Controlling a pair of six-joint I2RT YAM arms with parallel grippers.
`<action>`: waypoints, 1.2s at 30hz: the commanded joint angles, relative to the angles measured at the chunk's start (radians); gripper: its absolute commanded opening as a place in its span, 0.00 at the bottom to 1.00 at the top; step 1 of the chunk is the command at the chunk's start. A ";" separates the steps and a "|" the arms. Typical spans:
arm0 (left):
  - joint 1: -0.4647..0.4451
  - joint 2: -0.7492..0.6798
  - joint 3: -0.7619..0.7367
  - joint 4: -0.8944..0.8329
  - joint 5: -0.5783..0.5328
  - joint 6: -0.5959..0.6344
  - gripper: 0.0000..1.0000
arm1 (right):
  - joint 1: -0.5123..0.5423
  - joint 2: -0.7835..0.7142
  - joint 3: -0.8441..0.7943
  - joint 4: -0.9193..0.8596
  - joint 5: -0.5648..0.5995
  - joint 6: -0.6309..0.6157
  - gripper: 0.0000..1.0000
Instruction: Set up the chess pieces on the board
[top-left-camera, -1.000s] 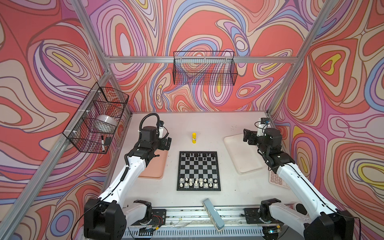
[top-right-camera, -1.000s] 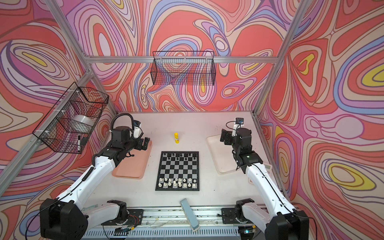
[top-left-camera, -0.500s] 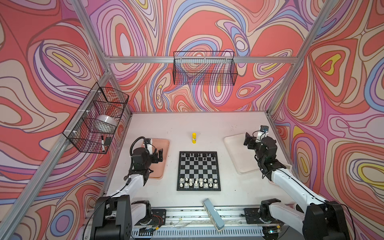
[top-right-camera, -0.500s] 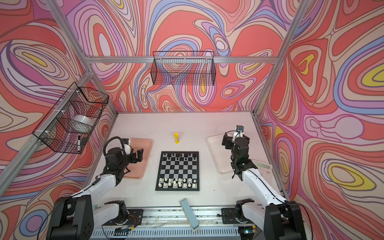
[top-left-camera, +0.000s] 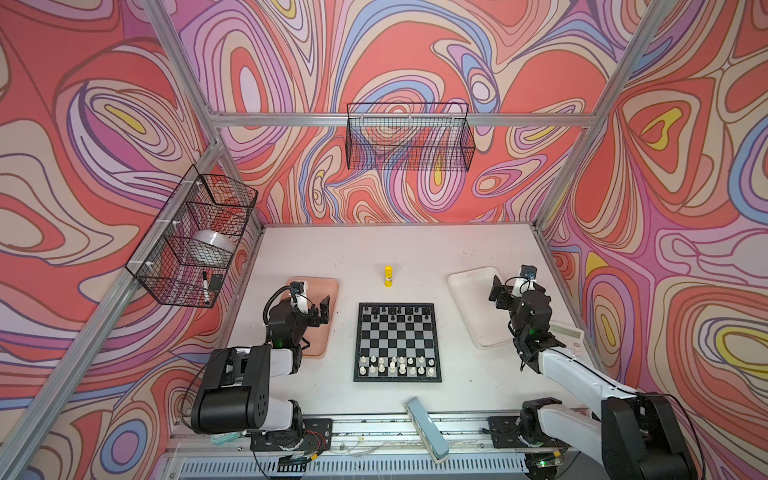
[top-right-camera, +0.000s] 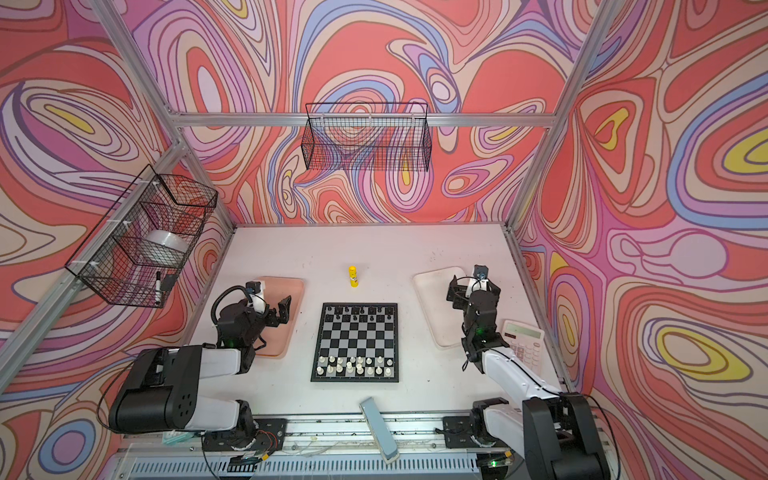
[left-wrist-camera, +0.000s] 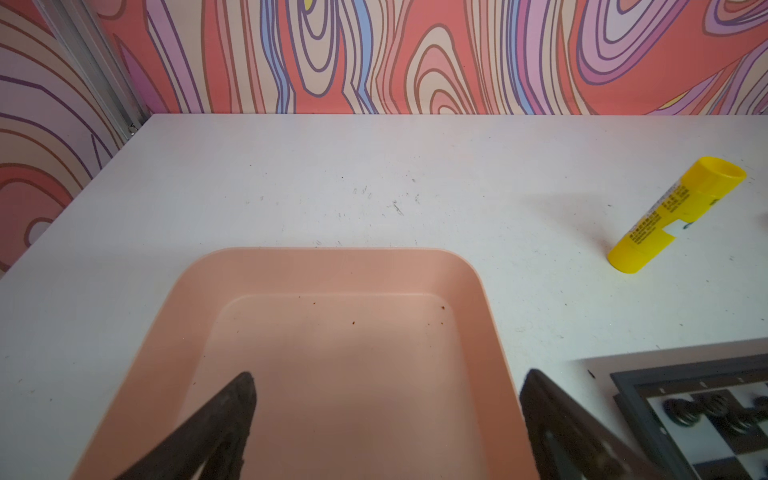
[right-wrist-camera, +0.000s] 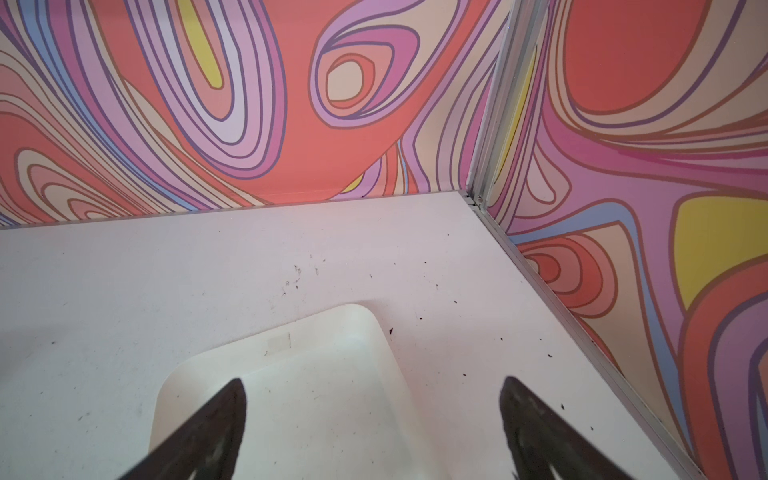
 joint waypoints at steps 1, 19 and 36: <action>0.008 0.041 -0.038 0.213 0.026 -0.006 1.00 | -0.008 -0.003 -0.028 0.076 -0.024 -0.020 0.98; 0.008 0.112 -0.037 0.276 0.010 -0.013 1.00 | -0.092 0.270 -0.077 0.411 -0.111 0.036 0.99; 0.010 0.092 0.068 0.055 0.016 -0.011 1.00 | -0.142 0.559 0.101 0.387 -0.267 0.042 0.98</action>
